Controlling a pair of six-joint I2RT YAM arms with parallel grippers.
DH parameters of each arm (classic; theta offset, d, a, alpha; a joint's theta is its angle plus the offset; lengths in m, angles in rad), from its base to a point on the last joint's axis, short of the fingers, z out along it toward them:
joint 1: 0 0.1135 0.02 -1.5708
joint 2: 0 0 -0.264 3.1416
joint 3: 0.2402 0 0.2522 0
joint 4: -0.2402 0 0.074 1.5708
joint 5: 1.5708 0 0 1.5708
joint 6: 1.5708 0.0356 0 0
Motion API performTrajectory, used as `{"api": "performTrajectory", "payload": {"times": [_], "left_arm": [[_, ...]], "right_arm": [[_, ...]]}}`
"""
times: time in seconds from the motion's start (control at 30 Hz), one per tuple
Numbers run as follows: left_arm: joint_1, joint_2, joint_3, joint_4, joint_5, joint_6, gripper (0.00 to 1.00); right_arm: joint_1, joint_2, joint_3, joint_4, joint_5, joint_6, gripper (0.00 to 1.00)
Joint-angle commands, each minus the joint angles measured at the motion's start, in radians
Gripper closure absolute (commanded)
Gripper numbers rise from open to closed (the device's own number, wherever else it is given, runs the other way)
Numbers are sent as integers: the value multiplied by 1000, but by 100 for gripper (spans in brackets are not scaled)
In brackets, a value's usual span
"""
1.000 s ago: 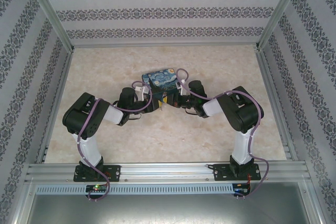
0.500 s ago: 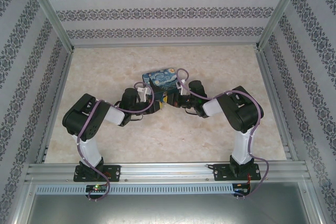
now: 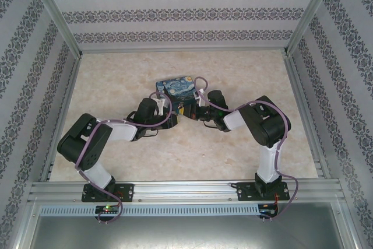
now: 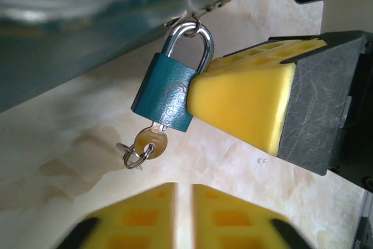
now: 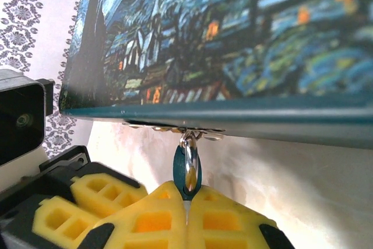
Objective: Unlock a padlock with a key
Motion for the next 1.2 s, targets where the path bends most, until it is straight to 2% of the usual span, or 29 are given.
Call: {"api": "performTrajectory", "payload": {"times": [0.0,0.07,0.3,0.8,1.17], "left_arm": [[14,-12,-45,60,-7,-52,69],[26,-11,-69,120,5,-93,60],[73,-10,-139,330,25,-238,55],[92,179,-128,672,66,-444,56],[92,210,-106,702,75,-458,63]], "right_arm": [[2,16,7,9,-34,41,100],[0,11,10,14,-40,52,100],[0,2,15,25,-65,77,100],[0,8,22,70,-91,125,100],[2,24,21,82,-89,128,100]]}}
